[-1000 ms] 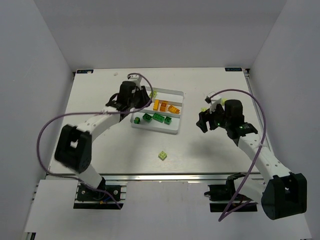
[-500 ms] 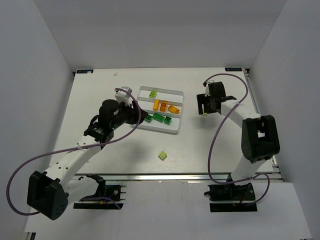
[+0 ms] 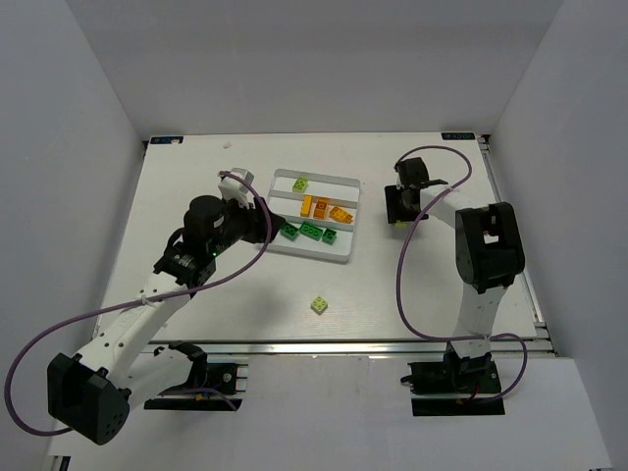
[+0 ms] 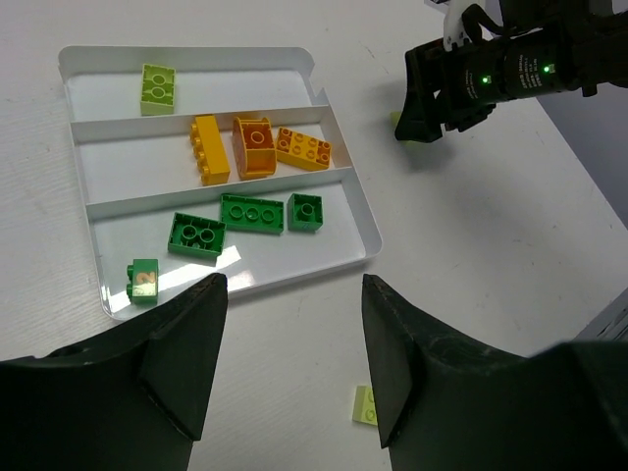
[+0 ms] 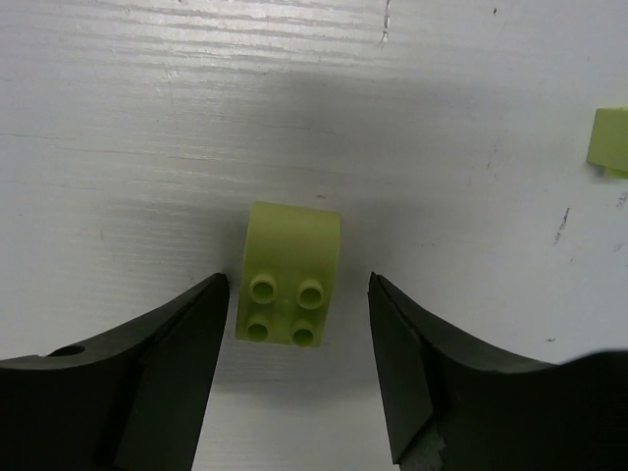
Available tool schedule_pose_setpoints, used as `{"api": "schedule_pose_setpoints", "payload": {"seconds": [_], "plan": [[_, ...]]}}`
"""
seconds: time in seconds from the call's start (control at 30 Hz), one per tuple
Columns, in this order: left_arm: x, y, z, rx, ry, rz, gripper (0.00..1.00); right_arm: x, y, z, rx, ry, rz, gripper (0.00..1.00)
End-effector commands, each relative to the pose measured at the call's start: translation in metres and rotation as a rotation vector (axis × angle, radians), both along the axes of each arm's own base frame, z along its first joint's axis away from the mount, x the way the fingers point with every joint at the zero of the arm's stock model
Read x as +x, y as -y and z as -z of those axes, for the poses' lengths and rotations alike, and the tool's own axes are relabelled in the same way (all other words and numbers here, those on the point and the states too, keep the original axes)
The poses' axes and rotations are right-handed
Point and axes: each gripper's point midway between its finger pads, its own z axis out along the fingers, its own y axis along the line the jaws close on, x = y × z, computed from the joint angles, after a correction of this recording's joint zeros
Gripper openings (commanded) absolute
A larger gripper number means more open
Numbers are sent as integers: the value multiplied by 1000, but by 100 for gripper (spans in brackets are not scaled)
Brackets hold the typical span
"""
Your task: Sort the legos into containers by color
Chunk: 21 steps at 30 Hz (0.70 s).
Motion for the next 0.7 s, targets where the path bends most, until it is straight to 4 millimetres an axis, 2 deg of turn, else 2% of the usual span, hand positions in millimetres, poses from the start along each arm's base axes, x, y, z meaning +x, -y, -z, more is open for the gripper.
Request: {"api": "schedule_pose_setpoints", "payload": {"seconds": [0.0,0.1,0.2,0.23,0.3,0.33,0.37,0.53,0.57,0.6,0.67], "plan": [[-1,-1,-18,-15,43,11,67,9,-2,-6,22,9,17,64],[-2,-1,-19,-17,47,9,67,5,-6,-4,38,-9,-6,53],[-1,-2,-17,-14,43,3,67,5,-9,-12,50,10,-49,35],[-1,-2,-17,-14,43,3,67,6,-12,-17,54,25,-74,24],[-1,-2,-17,-15,42,3,67,6,-25,-35,87,76,-174,15],[-1,-2,-17,-15,41,3,67,8,-29,-44,73,110,-252,5],[-1,-2,-17,-16,42,4,67,3,-47,-60,145,138,-353,1],[-3,-1,-20,-20,58,13,67,-10,-97,-103,195,276,-693,0],[-3,-1,-19,-20,58,13,67,-6,-102,-107,192,307,-715,0],[-3,-2,-20,-21,63,12,67,-5,-114,-115,193,329,-756,0],[-2,-2,-17,-17,60,11,67,-5,-129,-109,215,287,-831,0]]}}
